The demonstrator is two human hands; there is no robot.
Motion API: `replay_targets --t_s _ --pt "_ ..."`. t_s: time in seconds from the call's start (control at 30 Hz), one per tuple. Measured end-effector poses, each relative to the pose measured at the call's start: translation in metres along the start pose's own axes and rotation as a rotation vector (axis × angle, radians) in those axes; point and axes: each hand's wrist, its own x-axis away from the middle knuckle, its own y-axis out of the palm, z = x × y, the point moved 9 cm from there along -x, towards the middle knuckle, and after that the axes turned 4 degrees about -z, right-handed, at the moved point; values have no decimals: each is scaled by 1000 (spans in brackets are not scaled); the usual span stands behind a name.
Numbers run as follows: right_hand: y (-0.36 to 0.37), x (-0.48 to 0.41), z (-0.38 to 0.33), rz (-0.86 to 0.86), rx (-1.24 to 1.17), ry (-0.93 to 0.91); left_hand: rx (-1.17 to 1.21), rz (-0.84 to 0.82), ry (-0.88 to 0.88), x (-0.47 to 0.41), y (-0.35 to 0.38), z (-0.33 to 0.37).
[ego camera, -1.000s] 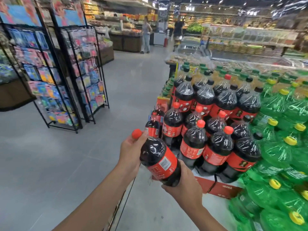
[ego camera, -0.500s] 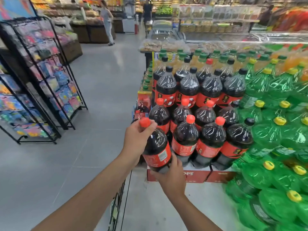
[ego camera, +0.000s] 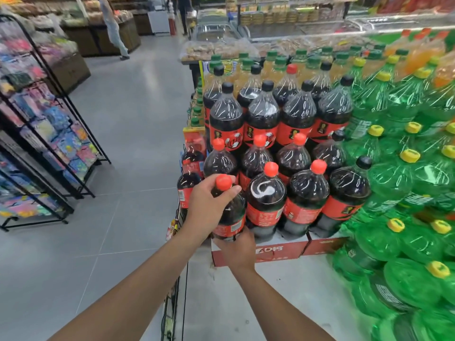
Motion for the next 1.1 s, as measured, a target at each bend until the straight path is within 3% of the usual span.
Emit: replay_targets --t_s 0.7,1.1 --pt "-14 12 -26 17 52 163 -43 24 -63 -39 3 -22" --pt "-16 11 -29 -56 162 131 -233 -145 -9 -26 -3 -12"
